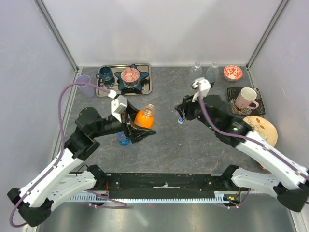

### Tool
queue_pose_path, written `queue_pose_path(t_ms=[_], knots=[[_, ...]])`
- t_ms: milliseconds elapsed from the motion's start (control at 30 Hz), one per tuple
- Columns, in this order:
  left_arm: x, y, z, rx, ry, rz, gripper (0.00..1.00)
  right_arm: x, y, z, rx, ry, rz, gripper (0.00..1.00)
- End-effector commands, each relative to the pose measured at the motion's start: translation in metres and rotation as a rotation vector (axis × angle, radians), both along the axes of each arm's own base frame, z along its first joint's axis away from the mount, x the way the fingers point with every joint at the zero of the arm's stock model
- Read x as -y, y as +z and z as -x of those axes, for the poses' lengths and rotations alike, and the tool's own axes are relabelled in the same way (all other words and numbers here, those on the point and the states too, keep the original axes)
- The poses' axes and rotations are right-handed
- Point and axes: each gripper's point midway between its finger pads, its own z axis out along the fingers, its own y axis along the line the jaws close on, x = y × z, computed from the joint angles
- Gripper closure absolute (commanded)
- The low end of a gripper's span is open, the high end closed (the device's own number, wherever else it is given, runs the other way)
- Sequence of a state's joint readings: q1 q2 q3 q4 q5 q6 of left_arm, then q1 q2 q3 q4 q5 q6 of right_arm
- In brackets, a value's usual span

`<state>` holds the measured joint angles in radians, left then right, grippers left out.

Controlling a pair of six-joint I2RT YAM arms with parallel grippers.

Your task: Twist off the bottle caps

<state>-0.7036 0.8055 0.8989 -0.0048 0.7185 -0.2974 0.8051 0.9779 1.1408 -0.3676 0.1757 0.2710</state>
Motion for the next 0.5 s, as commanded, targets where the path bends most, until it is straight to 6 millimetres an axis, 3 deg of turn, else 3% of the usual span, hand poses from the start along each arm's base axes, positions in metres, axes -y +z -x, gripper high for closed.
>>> queue_pose_path(t_ms=[0, 67, 167, 267, 467], knots=[[-0.027, -0.004, -0.039, 0.058, 0.310, 0.002, 0.80, 0.013, -0.113, -0.027, -0.251, -0.179, 0.097, 1.00], [-0.034, -0.002, -0.039, 0.064, 0.343, 0.014, 0.80, 0.010, -0.162, -0.029, -0.341, -0.192, 0.135, 1.00], [-0.039, -0.011, -0.039, 0.054, 0.359, -0.005, 0.80, 0.006, -0.210, -0.030, -0.424, -0.203, 0.172, 1.00], [-0.042, -0.016, -0.037, 0.050, 0.370, -0.016, 0.80, 0.002, -0.238, -0.029, -0.468, -0.203, 0.188, 1.00], [-0.047, -0.026, -0.037, 0.049, 0.391, -0.025, 0.79, 0.005, -0.266, -0.034, -0.492, -0.237, 0.241, 1.00]])
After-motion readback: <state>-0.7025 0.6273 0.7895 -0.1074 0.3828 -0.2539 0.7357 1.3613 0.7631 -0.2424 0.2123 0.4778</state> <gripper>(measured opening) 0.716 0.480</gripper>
